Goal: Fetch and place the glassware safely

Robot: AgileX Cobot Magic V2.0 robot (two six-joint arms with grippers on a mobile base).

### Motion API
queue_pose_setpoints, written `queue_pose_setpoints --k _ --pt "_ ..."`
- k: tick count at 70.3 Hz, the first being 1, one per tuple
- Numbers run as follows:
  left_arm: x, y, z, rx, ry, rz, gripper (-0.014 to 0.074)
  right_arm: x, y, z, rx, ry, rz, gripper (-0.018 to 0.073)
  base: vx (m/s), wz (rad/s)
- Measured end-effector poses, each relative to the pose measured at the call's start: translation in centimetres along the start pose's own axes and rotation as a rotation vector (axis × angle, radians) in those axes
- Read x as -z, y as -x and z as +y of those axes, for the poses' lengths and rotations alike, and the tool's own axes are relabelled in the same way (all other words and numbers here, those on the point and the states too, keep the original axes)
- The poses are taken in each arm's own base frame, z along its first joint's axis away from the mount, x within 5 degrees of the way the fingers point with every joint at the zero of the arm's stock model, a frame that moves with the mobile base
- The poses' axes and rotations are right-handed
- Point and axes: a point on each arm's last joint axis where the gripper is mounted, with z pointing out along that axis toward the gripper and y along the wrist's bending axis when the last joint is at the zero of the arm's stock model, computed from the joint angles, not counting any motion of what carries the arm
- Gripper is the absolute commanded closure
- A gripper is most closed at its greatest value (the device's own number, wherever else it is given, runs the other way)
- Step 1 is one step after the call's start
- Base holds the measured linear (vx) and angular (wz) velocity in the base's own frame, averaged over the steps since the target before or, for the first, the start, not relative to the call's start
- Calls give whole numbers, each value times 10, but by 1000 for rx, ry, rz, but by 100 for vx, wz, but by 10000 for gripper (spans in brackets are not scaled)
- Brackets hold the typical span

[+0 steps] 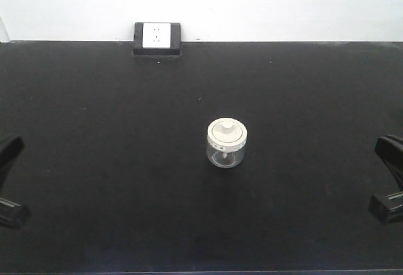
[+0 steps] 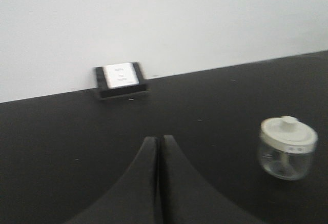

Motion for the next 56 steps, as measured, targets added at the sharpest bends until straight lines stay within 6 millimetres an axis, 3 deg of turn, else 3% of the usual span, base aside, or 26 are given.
queue_pose_setpoints --k 19,45,56 --pt "26 0 9 9 131 46 603 0 0 0 0 0 0 563 0 0" --pt "71 -9 0 -48 102 107 603 0 0 0 0 0 0 563 0 0" --pt "80 -28 -1 -49 126 80 603 0 0 0 0 0 0 563 0 0"
